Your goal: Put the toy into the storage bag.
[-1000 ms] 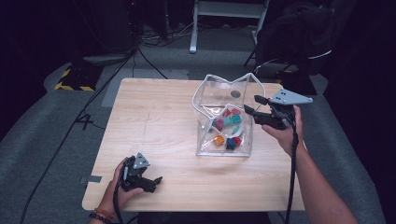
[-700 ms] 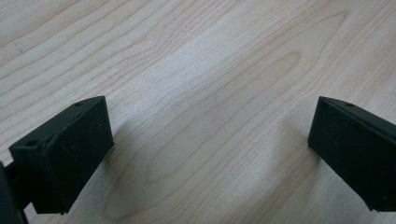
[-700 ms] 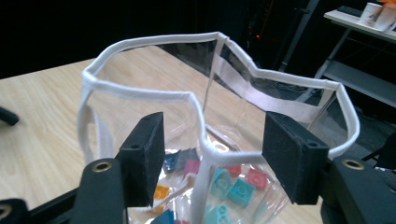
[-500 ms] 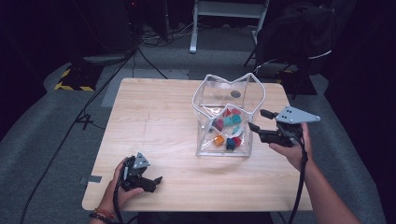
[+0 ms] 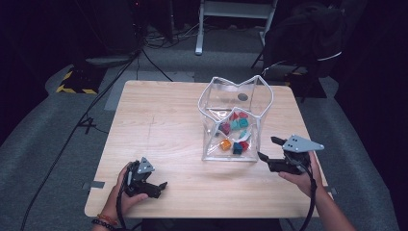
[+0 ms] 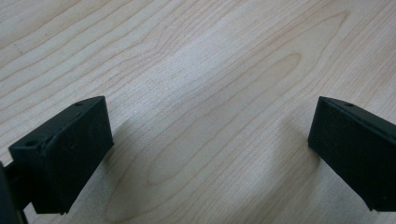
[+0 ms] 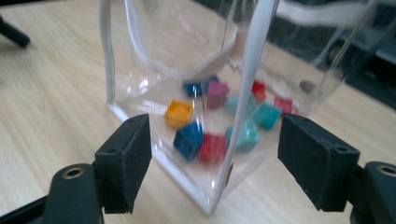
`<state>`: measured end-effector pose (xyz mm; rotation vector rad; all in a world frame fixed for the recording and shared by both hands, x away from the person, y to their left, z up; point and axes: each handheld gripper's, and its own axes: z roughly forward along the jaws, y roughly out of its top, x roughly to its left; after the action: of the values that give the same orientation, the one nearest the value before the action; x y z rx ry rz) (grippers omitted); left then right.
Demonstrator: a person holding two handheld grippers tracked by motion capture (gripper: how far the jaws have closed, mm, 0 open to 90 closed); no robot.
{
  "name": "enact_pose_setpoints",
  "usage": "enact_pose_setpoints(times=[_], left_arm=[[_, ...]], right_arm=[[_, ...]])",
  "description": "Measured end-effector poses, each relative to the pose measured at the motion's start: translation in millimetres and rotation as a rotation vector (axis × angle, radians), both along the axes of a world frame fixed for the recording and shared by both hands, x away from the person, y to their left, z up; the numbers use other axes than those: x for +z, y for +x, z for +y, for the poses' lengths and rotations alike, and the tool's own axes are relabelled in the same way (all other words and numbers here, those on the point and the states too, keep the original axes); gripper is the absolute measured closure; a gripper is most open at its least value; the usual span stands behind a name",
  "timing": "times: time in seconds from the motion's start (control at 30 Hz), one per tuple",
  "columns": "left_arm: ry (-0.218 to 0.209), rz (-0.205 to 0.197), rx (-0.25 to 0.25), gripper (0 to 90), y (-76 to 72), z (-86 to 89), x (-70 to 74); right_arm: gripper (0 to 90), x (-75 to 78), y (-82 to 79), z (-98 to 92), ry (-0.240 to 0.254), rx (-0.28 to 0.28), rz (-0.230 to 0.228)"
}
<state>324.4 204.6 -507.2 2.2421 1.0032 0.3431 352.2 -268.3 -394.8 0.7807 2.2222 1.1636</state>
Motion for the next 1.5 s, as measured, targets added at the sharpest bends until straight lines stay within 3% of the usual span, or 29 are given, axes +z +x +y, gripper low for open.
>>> enact_pose_setpoints(times=[0.27, 0.33, 0.57, 0.77, 0.9, 1.1, 1.5], left_arm=[[0.000, 0.000, 0.000, 0.1, 0.0, 0.0, 0.0], [0.000, 0.000, 0.000, 0.1, 0.0, 0.0, 0.0], [0.000, 0.001, -0.003, 0.1, 0.2, 0.1, 0.0], [0.001, 0.000, -0.002, 0.0, 0.2, 0.1, 0.0], [0.000, 0.000, -0.002, 0.0, 0.2, 0.1, 0.0], [0.000, 0.000, -0.002, 0.1, 0.1, 0.0, 0.0], [0.000, -0.005, 0.007, 0.1, -0.9, 0.2, -0.2]], right_arm=[[26.2, -42.4, -7.5, -14.0, -0.044, -0.009, 0.099], [25.9, -52.9, -8.3, -16.5, -0.078, -0.017, 0.112], [25.8, -84.7, -9.7, -32.2, -0.074, -0.041, 0.198], [25.6, -103.6, -13.7, -43.2, -0.076, -0.049, 0.235], [24.1, -109.5, -15.9, -49.3, -0.025, -0.053, 0.257], [21.4, -111.0, -17.3, -49.8, -0.020, -0.074, 0.248], [20.1, -111.2, -14.5, -49.3, -0.026, -0.057, 0.244]])
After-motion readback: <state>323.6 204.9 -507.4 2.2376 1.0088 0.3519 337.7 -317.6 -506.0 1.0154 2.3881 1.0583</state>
